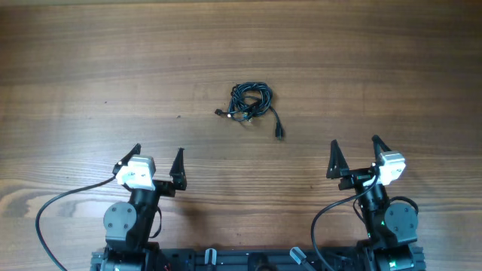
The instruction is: Untangle cables
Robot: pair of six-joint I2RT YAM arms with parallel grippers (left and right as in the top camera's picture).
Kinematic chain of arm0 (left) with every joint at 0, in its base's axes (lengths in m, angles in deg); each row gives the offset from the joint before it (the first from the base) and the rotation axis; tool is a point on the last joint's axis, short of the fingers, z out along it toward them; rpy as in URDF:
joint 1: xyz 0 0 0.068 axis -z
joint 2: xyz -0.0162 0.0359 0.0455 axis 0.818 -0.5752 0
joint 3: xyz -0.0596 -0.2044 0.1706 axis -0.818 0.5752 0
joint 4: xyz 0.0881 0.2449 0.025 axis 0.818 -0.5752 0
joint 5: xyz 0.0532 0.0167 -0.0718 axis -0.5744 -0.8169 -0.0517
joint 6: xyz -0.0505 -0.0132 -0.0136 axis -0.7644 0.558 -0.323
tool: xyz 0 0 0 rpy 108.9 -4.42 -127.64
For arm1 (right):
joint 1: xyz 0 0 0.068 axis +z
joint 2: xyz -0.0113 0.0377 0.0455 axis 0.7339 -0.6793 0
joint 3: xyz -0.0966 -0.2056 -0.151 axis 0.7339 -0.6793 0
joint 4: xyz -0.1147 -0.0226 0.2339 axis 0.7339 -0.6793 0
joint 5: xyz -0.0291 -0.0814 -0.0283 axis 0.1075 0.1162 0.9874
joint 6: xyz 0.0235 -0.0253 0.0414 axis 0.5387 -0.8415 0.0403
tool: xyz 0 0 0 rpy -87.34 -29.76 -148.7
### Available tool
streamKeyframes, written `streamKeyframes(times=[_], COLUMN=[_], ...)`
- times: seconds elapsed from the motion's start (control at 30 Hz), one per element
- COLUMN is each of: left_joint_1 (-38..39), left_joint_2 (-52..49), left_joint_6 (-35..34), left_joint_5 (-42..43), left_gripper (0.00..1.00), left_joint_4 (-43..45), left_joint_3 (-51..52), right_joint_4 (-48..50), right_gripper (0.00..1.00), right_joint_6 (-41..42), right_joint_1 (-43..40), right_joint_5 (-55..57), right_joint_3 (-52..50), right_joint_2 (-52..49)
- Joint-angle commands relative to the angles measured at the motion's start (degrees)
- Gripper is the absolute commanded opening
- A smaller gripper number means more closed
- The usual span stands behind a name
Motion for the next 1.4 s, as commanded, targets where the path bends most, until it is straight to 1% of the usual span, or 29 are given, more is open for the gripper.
streamKeyframes(times=[0.0, 0.57, 0.63, 0.67, 0.7, 1.37], left_joint_1=[-0.3, -0.3, -0.3, -0.3, -0.3, -0.3], left_joint_2=[0.4, 0.4, 0.4, 0.4, 0.4, 0.4], left_joint_6=[1.1, 1.1, 1.3, 1.3, 1.3, 1.0], left_joint_5=[0.6, 0.6, -0.7, -3.1, -3.8, -3.6], left_gripper=[1.0, 1.0, 1.0, 1.0, 1.0, 1.0], left_joint_4=[0.2, 0.2, 0.2, 0.1, 0.1, 0.2], left_joint_3=[0.4, 0.4, 0.4, 0.4, 0.4, 0.4], right_joint_4=[0.3, 0.3, 0.3, 0.3, 0.3, 0.3], right_gripper=[1.0, 1.0, 1.0, 1.0, 1.0, 1.0], right_joint_6=[-0.2, -0.2, -0.2, -0.2, -0.2, -0.2], right_joint_1=[0.2, 0.2, 0.2, 0.2, 0.2, 0.2], right_joint_5=[1.0, 1.0, 1.0, 1.0, 1.0, 1.0], right_joint_3=[-0.1, -0.1, -0.1, -0.1, -0.1, -0.1], right_joint_2=[0.5, 0.5, 0.5, 0.5, 0.5, 0.5])
